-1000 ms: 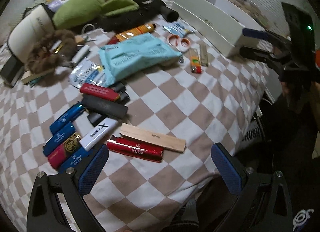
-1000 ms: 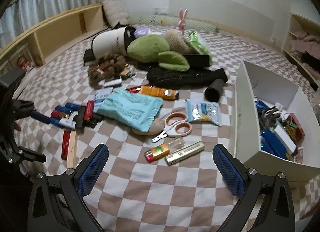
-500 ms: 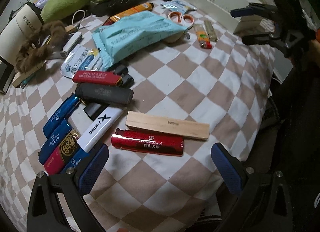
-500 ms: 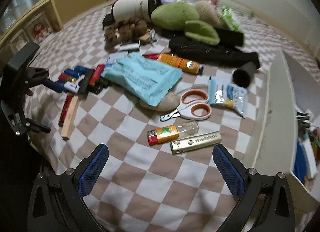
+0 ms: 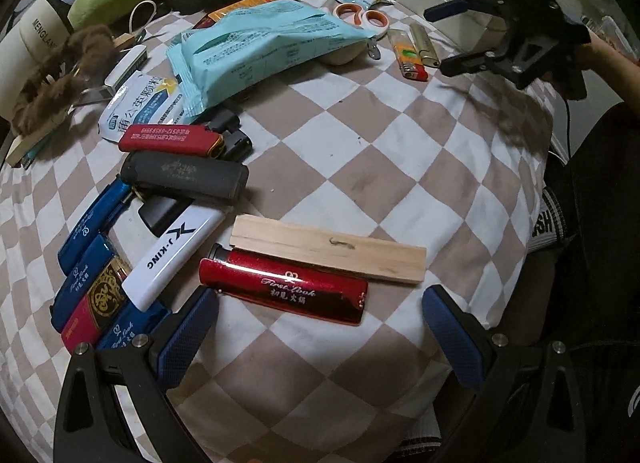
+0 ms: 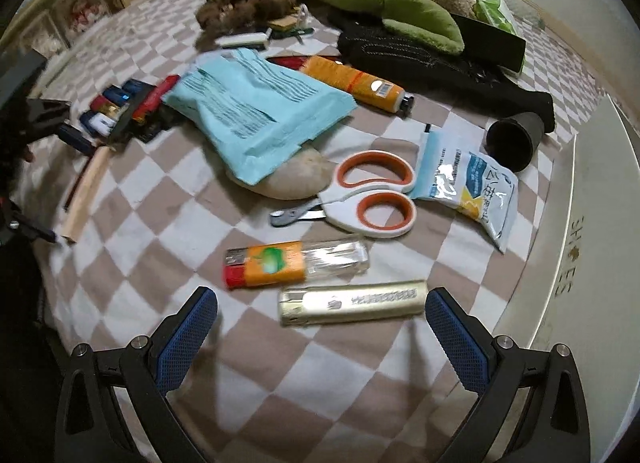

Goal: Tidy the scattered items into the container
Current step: 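Lower the left tool to the red lighter while the right tool approaches the gold lighter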

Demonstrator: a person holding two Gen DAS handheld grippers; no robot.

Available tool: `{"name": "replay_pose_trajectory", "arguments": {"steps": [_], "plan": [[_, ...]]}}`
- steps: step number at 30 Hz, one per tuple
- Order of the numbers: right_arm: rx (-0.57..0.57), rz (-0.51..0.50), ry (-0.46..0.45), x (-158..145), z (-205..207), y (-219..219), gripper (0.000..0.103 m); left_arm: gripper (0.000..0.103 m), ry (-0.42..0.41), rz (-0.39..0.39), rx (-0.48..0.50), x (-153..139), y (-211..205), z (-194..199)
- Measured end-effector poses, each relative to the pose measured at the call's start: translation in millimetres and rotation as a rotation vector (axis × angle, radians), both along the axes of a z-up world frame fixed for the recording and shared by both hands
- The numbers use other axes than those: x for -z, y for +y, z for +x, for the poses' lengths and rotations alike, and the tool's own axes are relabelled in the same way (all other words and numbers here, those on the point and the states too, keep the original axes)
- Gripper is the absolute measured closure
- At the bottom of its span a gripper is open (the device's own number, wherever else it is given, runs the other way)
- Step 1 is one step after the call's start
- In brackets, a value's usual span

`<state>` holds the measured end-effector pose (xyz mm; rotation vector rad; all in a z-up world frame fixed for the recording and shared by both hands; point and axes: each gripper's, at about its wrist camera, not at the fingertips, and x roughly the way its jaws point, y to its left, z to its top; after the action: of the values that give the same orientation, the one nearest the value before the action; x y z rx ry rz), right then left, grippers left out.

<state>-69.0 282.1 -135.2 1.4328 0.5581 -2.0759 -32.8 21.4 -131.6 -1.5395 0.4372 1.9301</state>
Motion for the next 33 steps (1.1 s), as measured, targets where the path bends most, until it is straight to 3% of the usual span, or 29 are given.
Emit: {"name": "replay_pose_trajectory", "arguments": {"steps": [5, 11, 22, 28, 33], "plan": [[-0.026, 0.080, -0.030, 12, -13, -2, 0.000, 0.000, 0.004, -0.007, 0.008, 1, 1, -2], [-0.047, 0.067, -0.135, 20, -27, 0, 0.000, 0.000, 0.029, -0.031, 0.019, 5, 5, 0], [-0.037, 0.050, -0.146, 19, -18, -3, 0.000, 0.000, 0.055, -0.037, 0.023, 5, 1, 2], [-0.026, 0.041, -0.131, 13, -11, -11, 0.018, 0.000, 0.064, -0.040, 0.013, 3, -2, 2], [-0.020, 0.043, -0.132, 11, -3, -19, 0.019, 0.000, 0.068, -0.035, -0.010, 1, -12, -1]]}}
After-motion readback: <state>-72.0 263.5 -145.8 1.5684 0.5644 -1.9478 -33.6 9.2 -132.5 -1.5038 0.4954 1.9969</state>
